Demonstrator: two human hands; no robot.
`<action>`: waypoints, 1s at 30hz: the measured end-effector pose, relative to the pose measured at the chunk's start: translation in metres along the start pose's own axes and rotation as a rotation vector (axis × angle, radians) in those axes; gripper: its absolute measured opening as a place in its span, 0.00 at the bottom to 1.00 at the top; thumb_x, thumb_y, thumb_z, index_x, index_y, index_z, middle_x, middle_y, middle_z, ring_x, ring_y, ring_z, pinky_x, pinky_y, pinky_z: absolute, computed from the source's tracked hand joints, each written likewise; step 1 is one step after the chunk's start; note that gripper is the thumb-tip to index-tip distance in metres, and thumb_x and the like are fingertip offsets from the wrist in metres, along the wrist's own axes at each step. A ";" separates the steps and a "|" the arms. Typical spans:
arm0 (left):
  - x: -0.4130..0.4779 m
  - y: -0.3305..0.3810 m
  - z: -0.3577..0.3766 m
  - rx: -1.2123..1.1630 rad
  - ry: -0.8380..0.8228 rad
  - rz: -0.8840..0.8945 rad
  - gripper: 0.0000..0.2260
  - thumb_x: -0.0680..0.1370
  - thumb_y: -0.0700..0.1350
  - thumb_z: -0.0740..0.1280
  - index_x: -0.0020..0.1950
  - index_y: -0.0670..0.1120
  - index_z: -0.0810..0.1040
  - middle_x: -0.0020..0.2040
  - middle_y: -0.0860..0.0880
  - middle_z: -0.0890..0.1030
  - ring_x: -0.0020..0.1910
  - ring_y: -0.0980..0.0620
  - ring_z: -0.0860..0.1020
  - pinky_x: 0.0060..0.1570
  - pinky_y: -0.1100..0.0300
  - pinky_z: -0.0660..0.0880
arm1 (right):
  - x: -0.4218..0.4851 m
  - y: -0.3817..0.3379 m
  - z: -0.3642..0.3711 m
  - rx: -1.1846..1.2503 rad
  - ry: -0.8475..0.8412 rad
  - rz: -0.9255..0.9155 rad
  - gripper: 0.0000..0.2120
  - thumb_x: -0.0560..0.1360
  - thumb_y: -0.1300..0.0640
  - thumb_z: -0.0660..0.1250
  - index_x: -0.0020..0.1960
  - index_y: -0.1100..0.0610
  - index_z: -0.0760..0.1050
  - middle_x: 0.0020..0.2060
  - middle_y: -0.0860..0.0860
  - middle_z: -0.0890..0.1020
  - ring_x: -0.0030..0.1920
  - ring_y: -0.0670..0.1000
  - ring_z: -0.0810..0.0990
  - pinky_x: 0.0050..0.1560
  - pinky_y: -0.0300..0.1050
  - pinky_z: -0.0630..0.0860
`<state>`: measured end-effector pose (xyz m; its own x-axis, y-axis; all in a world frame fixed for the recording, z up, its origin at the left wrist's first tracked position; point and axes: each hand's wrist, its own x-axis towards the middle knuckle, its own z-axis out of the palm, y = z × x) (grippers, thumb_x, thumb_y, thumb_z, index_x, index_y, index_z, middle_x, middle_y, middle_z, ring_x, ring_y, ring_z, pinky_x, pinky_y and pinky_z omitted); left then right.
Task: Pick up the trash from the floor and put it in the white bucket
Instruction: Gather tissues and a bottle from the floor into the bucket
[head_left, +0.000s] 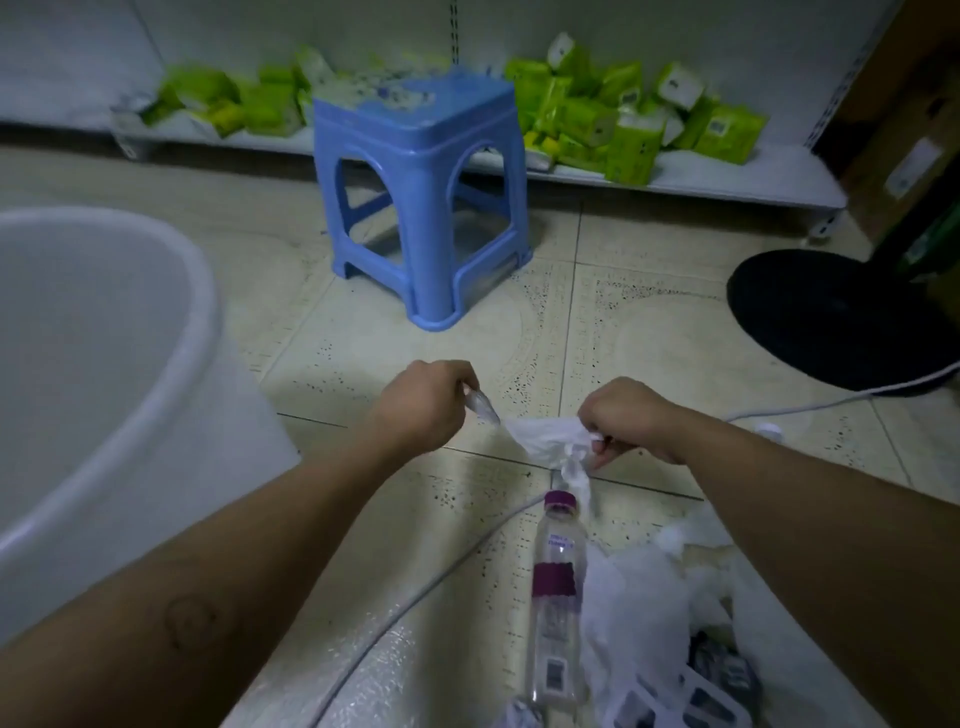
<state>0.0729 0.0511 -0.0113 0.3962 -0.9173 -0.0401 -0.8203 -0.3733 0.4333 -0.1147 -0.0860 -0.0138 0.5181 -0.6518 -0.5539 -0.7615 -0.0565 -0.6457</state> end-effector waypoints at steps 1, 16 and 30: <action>-0.003 0.000 -0.015 0.015 -0.009 -0.007 0.15 0.76 0.40 0.56 0.53 0.50 0.80 0.45 0.46 0.85 0.44 0.45 0.81 0.46 0.49 0.79 | -0.006 -0.009 0.000 0.059 -0.014 -0.006 0.07 0.72 0.67 0.63 0.35 0.61 0.71 0.29 0.57 0.74 0.33 0.59 0.80 0.50 0.58 0.82; -0.083 -0.018 -0.224 0.061 0.345 -0.091 0.10 0.73 0.41 0.62 0.50 0.47 0.82 0.50 0.45 0.84 0.51 0.44 0.80 0.50 0.56 0.76 | -0.071 -0.165 0.007 0.300 0.266 -0.425 0.06 0.74 0.68 0.64 0.41 0.63 0.78 0.37 0.64 0.80 0.29 0.54 0.79 0.30 0.43 0.80; -0.173 -0.150 -0.261 0.255 0.080 -0.463 0.23 0.78 0.47 0.62 0.73 0.55 0.65 0.70 0.44 0.73 0.64 0.44 0.74 0.63 0.52 0.71 | -0.141 -0.301 0.157 -0.605 -0.069 -0.907 0.23 0.72 0.51 0.64 0.65 0.37 0.72 0.69 0.43 0.72 0.69 0.49 0.69 0.74 0.56 0.59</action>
<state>0.2348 0.3016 0.1659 0.7629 -0.6385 -0.1018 -0.6221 -0.7677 0.1534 0.1028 0.1420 0.1760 0.9896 -0.1371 -0.0424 -0.1407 -0.8695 -0.4734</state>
